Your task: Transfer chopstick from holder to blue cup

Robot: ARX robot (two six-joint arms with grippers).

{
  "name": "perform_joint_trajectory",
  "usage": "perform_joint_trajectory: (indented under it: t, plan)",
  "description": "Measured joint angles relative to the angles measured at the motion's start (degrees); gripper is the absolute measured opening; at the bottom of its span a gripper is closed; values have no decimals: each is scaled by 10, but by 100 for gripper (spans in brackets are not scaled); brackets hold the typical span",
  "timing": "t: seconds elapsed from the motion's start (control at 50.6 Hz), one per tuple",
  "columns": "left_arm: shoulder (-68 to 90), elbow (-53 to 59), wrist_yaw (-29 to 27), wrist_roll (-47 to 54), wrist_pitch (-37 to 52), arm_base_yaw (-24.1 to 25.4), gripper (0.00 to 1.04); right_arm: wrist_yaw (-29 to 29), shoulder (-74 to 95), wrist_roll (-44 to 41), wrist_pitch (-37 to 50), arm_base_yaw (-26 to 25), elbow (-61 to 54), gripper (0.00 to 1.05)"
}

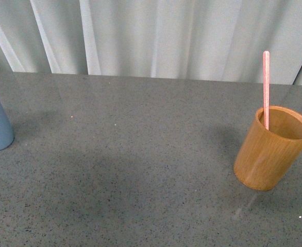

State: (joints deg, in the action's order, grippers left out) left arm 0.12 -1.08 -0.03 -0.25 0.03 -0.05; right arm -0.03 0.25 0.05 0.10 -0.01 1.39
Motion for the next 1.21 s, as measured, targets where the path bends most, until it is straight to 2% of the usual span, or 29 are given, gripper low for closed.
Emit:
perform_joint_trajectory:
  t: [0.573,0.593,0.633,0.672,0.732,0.87,0.949,1.028,1.206]
  plan:
    - [0,0,0,0,0,0,98,0,0,0,0,0,0,95]
    - [2,-1,-7,-2,-3,-2,98,0,0,0,0,0,0,95]
    - [24,-17,-56,-19,-49,-12,98,0,0,0,0,0,0,95]
    - [71,-44,-94,-47,-111,-10,98,0,0,0,0,0,0,95]
    - [141,-69,-101,-57,-141,8,98,0,0,0,0,0,0,95]
    - [280,-115,-57,-43,-108,65,98,0,0,0,0,0,0,95]
    - [412,-195,-32,-9,-93,97,98,0,0,0,0,0,0,95]
    - [542,-286,-15,16,-114,106,98,0,0,0,0,0,0,95]
    - [782,-490,-20,59,-203,100,98,0,0,0,0,0,0,95]
